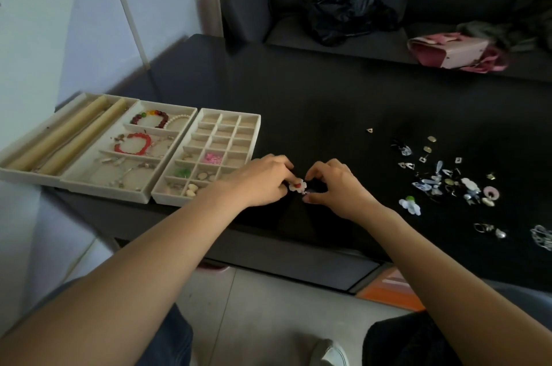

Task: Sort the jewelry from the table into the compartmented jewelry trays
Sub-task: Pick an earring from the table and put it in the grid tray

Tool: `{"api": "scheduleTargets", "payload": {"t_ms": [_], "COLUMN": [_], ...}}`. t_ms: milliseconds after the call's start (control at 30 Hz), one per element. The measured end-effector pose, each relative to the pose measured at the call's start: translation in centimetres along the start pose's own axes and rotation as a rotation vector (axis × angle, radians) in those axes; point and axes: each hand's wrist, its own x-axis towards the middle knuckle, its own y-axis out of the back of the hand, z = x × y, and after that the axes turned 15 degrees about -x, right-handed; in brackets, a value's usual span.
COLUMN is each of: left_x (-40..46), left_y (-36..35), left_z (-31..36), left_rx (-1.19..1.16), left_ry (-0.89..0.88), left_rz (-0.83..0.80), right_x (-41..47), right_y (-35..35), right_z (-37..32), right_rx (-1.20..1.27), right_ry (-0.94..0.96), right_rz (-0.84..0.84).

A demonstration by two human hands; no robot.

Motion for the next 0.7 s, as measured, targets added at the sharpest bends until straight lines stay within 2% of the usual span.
{"api": "scheduleTargets", "payload": {"t_ms": [133,267,367,567,700], "left_x": [0.8,1.4,1.4,0.6,-0.3], "left_y": [-0.2,-0.8,-0.9,0.8,2.1], "left_z": [0.3,0.7,0.7,0.6,-0.1], "left_rx": [0.095,-0.060,-0.147,-0.431,-0.627], "left_ry": [-0.062,-0.038,-0.041,-0.013,0.010], "left_rz": [0.085,0.109,0.142,0.256,0.350], "right_x": [0.3,0.3,0.2,0.1,0.4], "right_y": [-0.3,0.2,0.7,2.2,2.9], "right_z": [0.5,0.8,0.7,-0.6,-2.2], "right_rx": [0.010,0.091,0.259,0.752,0.899], "right_ry": [0.017,0.020,-0.019,-0.133,-0.140], "right_rz": [0.037,0.025,-0.020,0.009,0.075]}}
